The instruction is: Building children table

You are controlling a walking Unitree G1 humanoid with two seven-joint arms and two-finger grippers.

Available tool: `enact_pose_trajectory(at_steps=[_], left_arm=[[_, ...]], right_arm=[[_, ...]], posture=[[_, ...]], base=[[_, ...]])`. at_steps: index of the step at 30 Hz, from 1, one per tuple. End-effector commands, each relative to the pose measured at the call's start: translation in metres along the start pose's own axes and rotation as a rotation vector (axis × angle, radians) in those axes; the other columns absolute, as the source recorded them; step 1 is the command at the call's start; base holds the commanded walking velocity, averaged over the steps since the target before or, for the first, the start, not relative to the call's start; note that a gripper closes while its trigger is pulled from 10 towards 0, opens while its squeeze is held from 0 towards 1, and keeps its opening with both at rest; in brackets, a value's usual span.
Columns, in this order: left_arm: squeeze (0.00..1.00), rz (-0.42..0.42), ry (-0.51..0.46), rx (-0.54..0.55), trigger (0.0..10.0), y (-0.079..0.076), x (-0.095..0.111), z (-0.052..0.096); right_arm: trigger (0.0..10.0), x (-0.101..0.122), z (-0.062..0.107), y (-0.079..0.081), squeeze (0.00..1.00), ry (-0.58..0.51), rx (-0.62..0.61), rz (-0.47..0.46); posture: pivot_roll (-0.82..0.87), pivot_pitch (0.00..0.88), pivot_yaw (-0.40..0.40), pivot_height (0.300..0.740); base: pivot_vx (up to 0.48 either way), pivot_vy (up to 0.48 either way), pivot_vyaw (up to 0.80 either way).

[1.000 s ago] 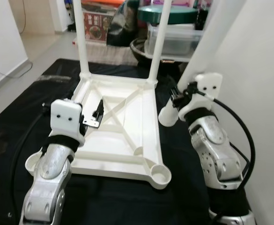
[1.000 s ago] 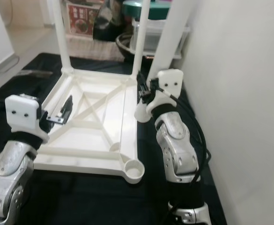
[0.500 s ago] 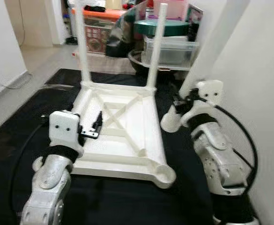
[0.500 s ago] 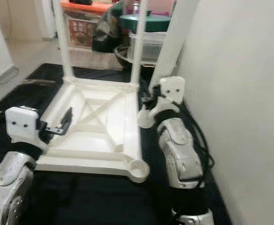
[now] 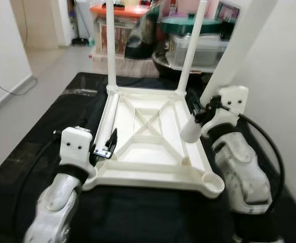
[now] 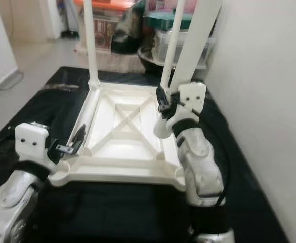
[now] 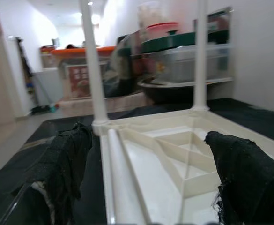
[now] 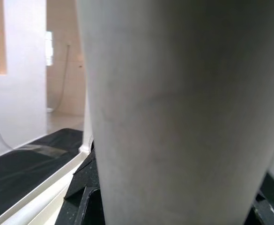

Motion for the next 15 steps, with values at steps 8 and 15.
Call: enact_pose_trajectory(at_steps=[8, 15], left_arm=[[0.0, -0.032, 0.046, 0.018, 10.0, 0.005, -0.01, 0.002], [0.0, -0.045, 0.085, 0.019, 10.0, 0.006, -0.019, 0.004]], right_arm=[[10.0, -0.008, 0.006, -0.015, 0.0, 0.044, 0.001, 0.062], [10.0, -0.009, 0.007, -0.026, 0.0, 0.048, 0.03, 0.123]], posture=[[0.08, 0.0, -0.117, 0.74], [0.07, 0.0, -0.114, 0.74]], base=[[0.0, 0.0, -0.41], [0.0, 0.0, -0.2]])
Point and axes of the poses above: a point about 5 cm out from each wrist's last joint towards the gripper, its own z axis pointing back from the gripper into the wrist, its own x axis along the axis of the wrist's last joint, y = z × x, the point moved 3 cm from there along -z, pointing out of the wrist towards the gripper, and after that the axes turned 10 degrees about z, right-handed, at the moved point
